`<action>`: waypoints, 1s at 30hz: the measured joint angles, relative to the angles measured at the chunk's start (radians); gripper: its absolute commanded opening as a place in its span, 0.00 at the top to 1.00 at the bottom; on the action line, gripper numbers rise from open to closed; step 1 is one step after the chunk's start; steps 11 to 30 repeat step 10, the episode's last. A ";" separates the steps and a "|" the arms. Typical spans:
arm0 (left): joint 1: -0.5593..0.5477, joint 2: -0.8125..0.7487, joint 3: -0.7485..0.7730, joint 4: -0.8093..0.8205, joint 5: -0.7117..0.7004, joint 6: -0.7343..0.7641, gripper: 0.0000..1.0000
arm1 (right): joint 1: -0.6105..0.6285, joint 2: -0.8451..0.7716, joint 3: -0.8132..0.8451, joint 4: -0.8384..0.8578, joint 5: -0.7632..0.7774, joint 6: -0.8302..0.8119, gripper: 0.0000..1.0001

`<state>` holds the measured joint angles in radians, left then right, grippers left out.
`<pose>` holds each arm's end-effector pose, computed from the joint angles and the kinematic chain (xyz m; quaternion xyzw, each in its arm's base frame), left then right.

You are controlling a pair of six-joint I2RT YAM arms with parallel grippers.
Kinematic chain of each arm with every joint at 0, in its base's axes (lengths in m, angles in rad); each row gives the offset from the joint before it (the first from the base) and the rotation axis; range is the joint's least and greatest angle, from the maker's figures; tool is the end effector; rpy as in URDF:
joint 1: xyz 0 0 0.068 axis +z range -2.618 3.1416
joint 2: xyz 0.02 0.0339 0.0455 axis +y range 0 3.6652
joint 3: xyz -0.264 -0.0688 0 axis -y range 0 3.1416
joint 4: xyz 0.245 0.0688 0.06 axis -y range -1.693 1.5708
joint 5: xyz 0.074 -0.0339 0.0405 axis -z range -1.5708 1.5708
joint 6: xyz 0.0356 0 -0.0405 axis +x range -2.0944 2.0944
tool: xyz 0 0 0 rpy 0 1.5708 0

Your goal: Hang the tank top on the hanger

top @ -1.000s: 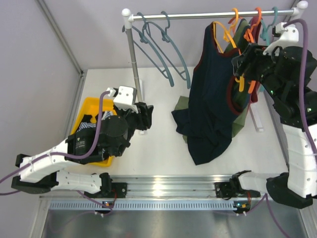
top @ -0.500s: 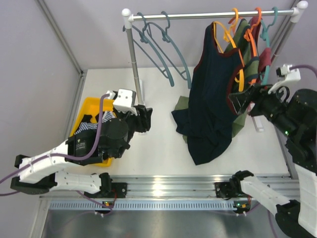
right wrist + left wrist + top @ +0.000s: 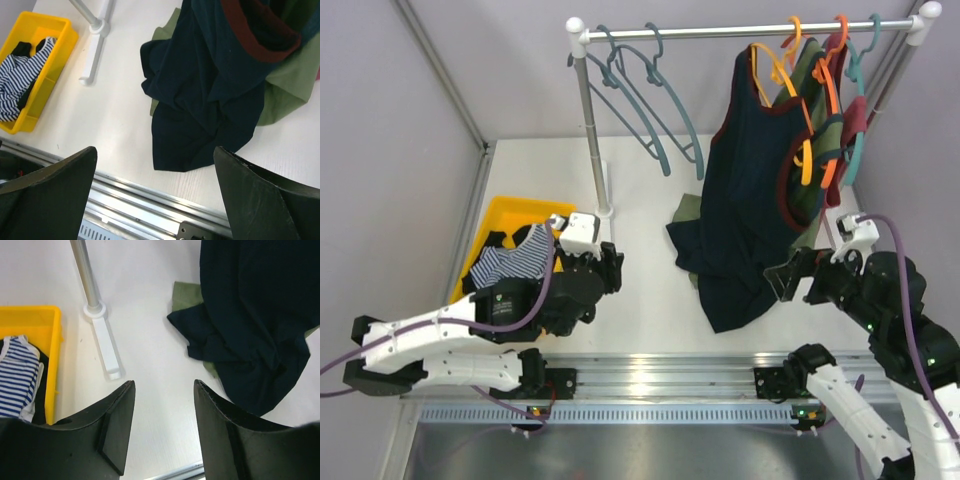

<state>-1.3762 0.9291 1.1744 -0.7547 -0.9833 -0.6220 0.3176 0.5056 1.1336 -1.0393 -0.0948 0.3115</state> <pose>0.0613 -0.1580 0.3970 0.0578 0.7949 -0.1549 0.5838 0.0487 0.0195 0.3901 -0.0285 0.8356 0.2070 0.5081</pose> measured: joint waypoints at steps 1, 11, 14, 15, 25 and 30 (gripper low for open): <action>0.000 -0.002 -0.016 -0.007 0.004 -0.018 0.44 | 0.000 -0.010 -0.017 -0.002 0.002 0.004 0.00; 0.000 -0.002 -0.089 -0.042 0.045 -0.121 0.44 | 0.000 -0.021 -0.112 0.020 -0.003 0.028 0.00; 0.000 -0.002 -0.089 -0.042 0.045 -0.121 0.44 | 0.000 -0.021 -0.112 0.020 -0.003 0.028 0.00; 0.000 -0.002 -0.089 -0.042 0.045 -0.121 0.44 | 0.000 -0.021 -0.112 0.020 -0.003 0.028 0.00; 0.000 -0.002 -0.089 -0.042 0.045 -0.121 0.44 | 0.000 -0.021 -0.112 0.020 -0.003 0.028 0.00; 0.000 -0.002 -0.089 -0.042 0.045 -0.121 0.44 | 0.000 -0.021 -0.112 0.020 -0.003 0.028 0.00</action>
